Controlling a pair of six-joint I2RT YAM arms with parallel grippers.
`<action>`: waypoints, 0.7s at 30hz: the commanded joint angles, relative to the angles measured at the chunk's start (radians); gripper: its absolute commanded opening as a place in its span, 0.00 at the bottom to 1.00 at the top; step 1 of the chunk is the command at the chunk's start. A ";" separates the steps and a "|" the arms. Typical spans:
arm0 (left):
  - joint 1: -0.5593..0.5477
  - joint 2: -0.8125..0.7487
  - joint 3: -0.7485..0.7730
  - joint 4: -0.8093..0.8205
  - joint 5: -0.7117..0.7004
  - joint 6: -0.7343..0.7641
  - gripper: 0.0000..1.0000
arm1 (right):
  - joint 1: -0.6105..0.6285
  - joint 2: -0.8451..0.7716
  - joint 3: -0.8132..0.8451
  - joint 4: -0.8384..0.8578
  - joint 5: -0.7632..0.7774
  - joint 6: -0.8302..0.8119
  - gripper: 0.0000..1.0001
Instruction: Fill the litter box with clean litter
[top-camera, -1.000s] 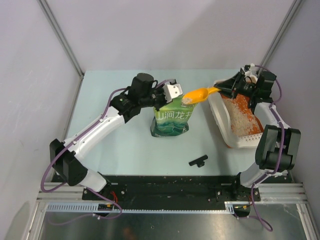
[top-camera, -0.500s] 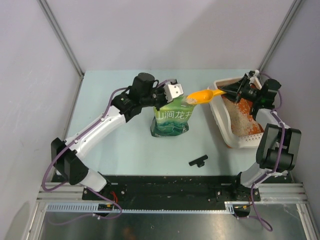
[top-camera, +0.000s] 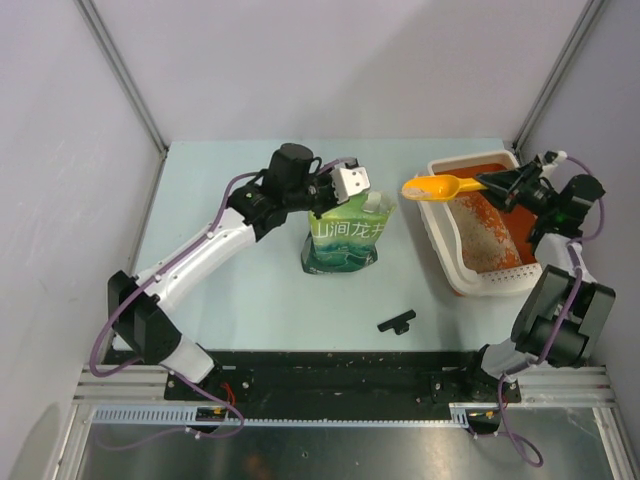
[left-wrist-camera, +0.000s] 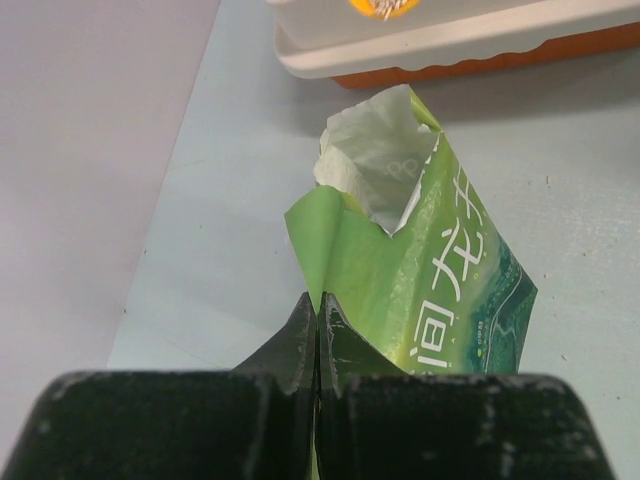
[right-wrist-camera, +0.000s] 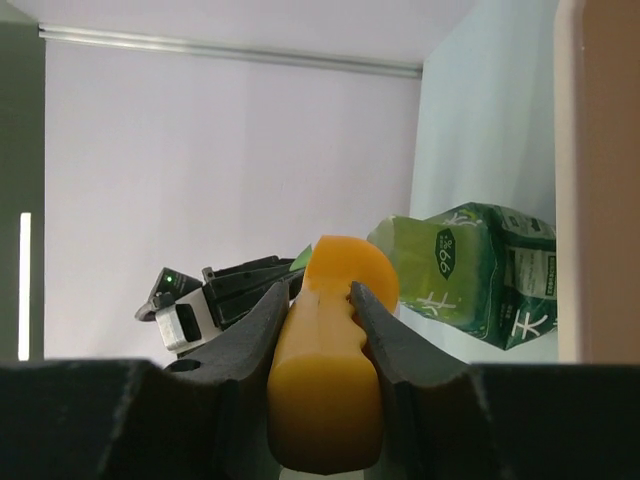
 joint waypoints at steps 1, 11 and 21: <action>-0.004 0.013 0.059 0.032 0.053 0.038 0.00 | -0.101 -0.131 -0.019 -0.057 0.015 -0.063 0.00; -0.004 0.033 0.079 0.034 0.112 0.046 0.00 | -0.369 -0.278 -0.102 -0.242 0.080 -0.161 0.00; -0.004 0.034 0.079 0.034 0.146 0.050 0.00 | -0.527 -0.442 -0.098 -0.587 0.296 -0.485 0.00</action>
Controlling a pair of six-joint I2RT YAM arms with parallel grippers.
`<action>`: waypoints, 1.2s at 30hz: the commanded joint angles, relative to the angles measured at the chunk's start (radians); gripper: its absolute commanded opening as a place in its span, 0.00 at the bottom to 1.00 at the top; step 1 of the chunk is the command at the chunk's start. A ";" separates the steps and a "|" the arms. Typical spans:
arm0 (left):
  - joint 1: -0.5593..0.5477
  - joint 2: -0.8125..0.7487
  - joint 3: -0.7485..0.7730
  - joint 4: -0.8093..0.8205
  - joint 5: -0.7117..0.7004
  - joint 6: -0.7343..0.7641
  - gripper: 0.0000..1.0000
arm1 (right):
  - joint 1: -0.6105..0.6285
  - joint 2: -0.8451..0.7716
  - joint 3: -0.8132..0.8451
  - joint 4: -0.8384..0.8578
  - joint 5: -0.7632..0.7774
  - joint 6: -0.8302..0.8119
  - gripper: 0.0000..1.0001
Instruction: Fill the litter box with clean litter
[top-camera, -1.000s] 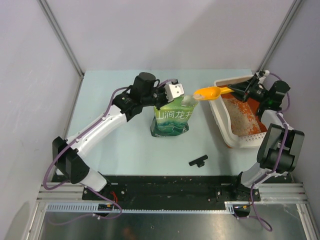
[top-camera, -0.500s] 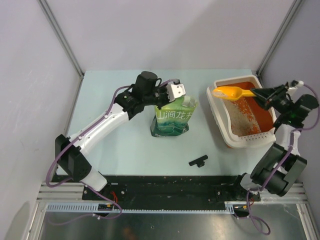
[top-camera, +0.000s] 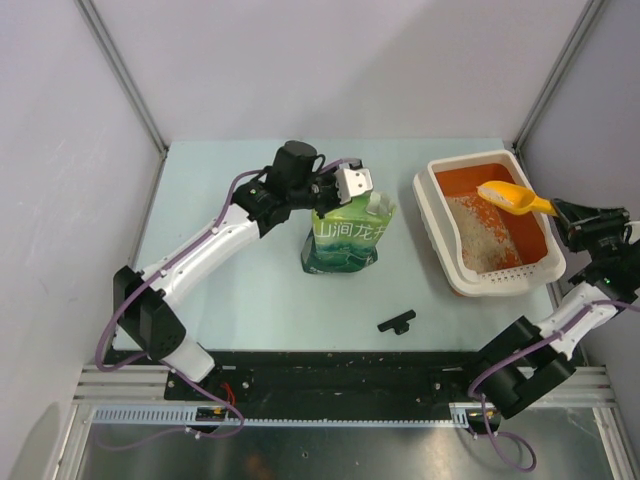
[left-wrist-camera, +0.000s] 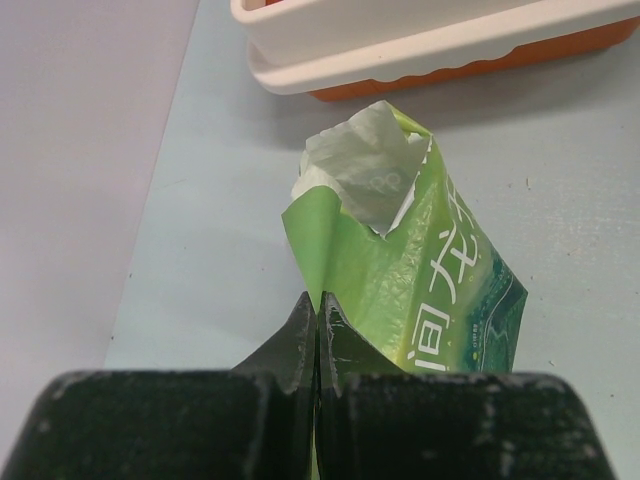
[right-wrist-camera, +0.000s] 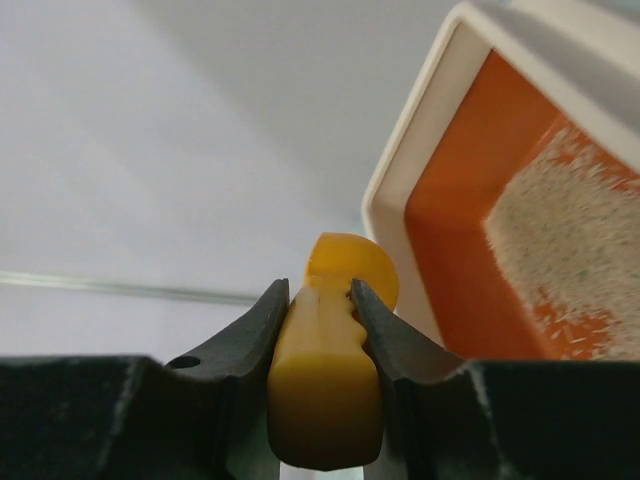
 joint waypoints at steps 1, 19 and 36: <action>-0.005 -0.005 0.040 0.053 0.083 0.020 0.00 | -0.029 -0.058 0.027 -0.209 0.129 -0.220 0.00; -0.007 -0.097 -0.059 0.051 0.181 -0.027 0.00 | 0.356 -0.102 0.278 -0.605 0.991 -0.731 0.00; -0.007 -0.085 -0.021 0.051 0.189 -0.086 0.00 | 0.841 -0.064 0.560 -0.622 0.604 -1.218 0.00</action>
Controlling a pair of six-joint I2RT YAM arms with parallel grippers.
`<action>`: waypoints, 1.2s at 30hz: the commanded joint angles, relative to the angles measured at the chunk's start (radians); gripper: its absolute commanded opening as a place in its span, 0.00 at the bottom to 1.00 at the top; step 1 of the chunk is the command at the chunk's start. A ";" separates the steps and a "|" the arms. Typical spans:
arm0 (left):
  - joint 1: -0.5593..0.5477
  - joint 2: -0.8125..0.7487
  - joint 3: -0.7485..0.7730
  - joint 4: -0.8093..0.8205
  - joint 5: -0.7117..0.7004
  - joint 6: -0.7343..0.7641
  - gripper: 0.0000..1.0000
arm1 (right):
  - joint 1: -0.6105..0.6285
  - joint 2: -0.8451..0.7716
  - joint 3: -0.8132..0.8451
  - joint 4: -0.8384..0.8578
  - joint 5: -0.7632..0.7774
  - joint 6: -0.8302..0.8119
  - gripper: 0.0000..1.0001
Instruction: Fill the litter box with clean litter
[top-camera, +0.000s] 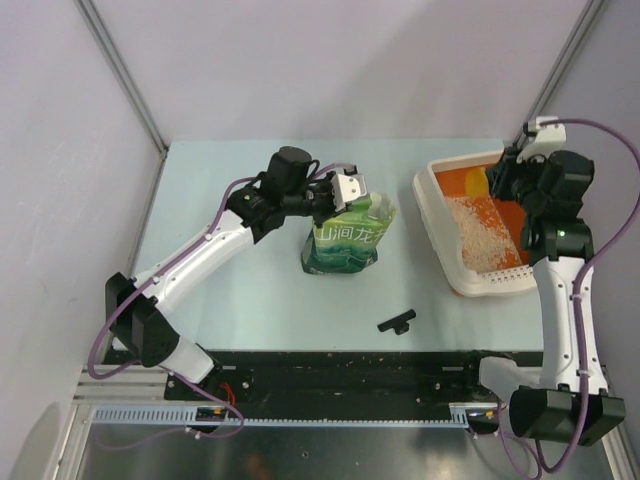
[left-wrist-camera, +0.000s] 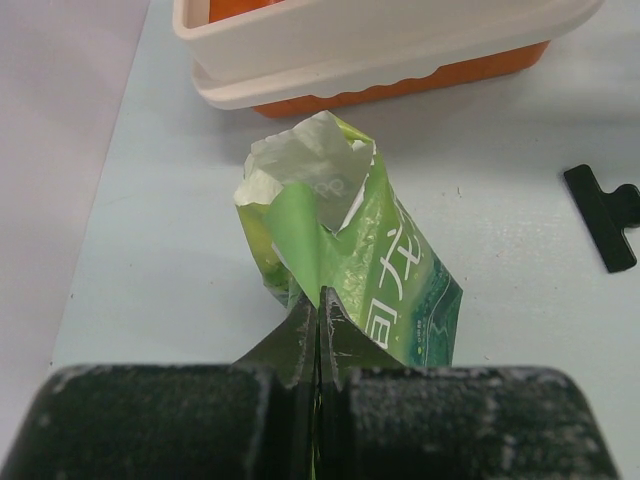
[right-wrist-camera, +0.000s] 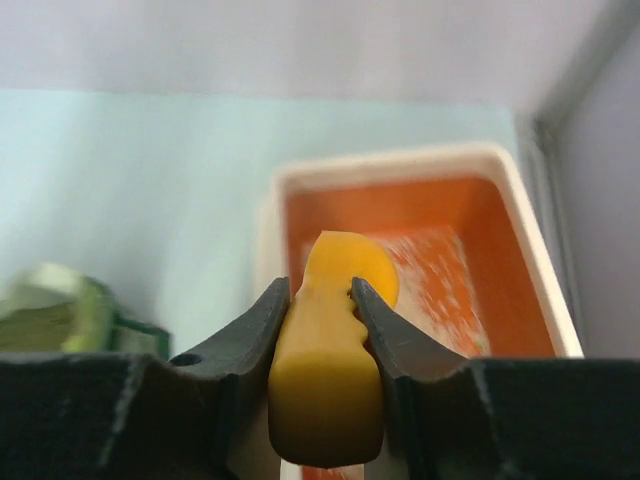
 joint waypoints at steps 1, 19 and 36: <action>-0.007 -0.035 0.038 0.051 0.069 -0.025 0.00 | 0.041 0.031 0.206 -0.021 -0.451 -0.041 0.00; -0.007 -0.060 0.021 0.051 0.009 -0.025 0.00 | 0.247 0.339 0.484 -0.330 -0.741 -0.106 0.00; -0.008 -0.061 0.044 0.052 0.043 -0.098 0.00 | 0.580 0.451 0.397 -0.119 0.110 0.070 0.00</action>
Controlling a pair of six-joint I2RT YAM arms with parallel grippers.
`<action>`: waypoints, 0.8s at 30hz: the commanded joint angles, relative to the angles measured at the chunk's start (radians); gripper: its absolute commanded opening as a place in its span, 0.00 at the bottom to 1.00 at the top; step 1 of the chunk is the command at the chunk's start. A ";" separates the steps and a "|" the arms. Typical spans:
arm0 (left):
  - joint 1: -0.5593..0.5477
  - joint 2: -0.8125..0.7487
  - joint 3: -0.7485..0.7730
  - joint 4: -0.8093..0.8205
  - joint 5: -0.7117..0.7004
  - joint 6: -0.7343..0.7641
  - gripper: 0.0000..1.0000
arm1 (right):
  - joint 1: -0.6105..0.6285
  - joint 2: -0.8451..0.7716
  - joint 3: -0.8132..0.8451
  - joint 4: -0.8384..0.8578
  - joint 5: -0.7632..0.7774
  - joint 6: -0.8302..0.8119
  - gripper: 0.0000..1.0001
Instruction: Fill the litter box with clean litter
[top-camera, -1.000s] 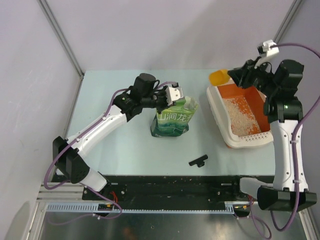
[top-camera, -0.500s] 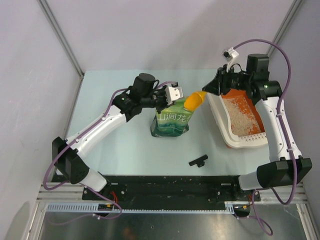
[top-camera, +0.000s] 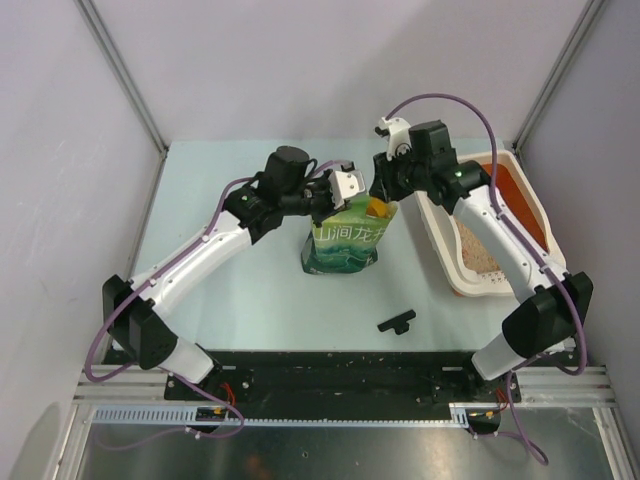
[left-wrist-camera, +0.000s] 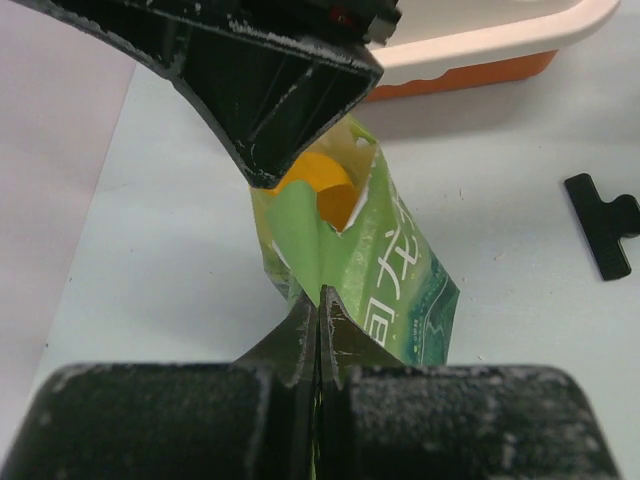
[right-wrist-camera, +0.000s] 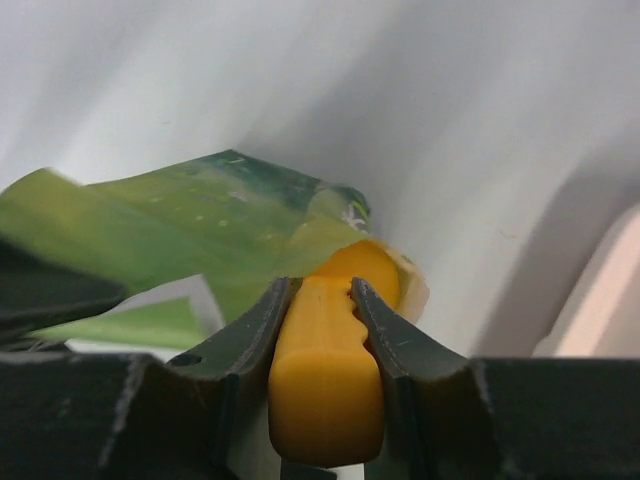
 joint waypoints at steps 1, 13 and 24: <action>-0.009 -0.043 0.047 0.054 0.076 -0.060 0.00 | 0.030 -0.064 -0.075 0.187 0.306 0.111 0.00; -0.009 -0.044 0.044 0.075 0.104 -0.069 0.00 | 0.060 -0.021 -0.293 0.264 0.359 0.154 0.00; 0.003 -0.003 0.099 0.080 0.098 -0.110 0.00 | 0.029 0.065 -0.413 0.437 0.190 0.425 0.00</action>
